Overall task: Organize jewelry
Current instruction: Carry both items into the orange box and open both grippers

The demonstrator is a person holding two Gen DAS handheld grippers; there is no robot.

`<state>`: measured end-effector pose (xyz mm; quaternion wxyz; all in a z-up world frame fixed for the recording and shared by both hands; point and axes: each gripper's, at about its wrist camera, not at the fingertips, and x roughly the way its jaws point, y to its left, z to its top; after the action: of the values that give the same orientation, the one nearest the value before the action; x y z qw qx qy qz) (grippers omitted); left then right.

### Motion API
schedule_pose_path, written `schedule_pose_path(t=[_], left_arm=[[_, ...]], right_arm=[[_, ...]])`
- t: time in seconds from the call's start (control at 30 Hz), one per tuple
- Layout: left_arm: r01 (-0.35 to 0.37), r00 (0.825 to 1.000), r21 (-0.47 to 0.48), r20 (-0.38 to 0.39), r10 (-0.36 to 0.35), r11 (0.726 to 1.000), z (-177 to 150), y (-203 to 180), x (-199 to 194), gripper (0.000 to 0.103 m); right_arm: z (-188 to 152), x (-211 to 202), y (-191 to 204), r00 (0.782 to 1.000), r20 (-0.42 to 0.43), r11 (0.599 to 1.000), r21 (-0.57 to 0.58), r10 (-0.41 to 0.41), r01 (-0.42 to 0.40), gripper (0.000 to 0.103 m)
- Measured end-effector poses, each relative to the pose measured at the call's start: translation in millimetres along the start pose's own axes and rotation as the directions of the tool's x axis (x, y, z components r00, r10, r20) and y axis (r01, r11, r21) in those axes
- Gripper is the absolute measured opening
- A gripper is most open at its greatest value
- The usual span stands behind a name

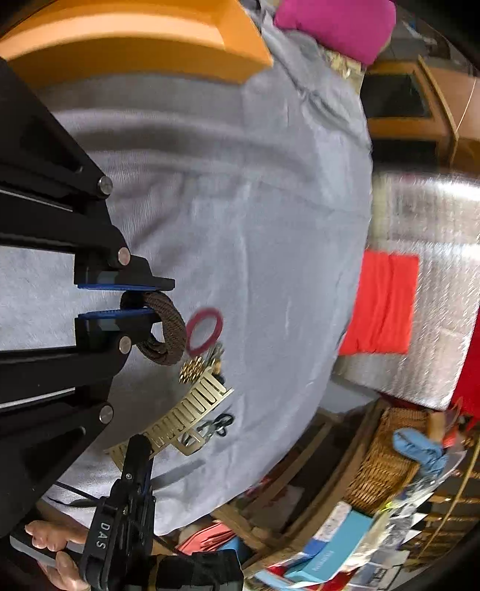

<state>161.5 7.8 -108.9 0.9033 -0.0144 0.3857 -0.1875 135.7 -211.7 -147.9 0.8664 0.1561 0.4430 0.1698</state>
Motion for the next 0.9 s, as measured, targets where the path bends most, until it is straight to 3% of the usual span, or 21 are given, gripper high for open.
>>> schedule_pose_path(t=[0.13, 0.3, 0.5, 0.9], left_arm=[[-0.025, 0.998, -0.064, 0.049, 0.029, 0.998, -3.2, 25.2, -36.8, 0.009], [-0.119, 0.989, -0.135, 0.073, 0.130, 0.984, -11.9, 77.0, -86.7, 0.009], [-0.265, 0.957, -0.212, 0.065, 0.284, 0.941, -17.0, 155.2, -133.0, 0.009], [-0.361, 0.929, -0.358, -0.063, 0.364, 0.861, -37.1, 250.2, -124.3, 0.009]], right_arm=[[5.6, 1.3, 26.1, 0.999, 0.015, 0.999, -0.017, 0.028, -0.028, 0.011], [17.6, 7.2, 80.8, 0.995, 0.031, 0.993, -0.076, 0.098, -0.095, 0.011], [34.4, 35.9, 159.7, 0.983, -0.008, 0.970, -0.164, 0.181, -0.180, 0.011], [90.4, 138.9, 312.7, 0.957, -0.135, 0.907, -0.308, 0.256, -0.286, 0.011]])
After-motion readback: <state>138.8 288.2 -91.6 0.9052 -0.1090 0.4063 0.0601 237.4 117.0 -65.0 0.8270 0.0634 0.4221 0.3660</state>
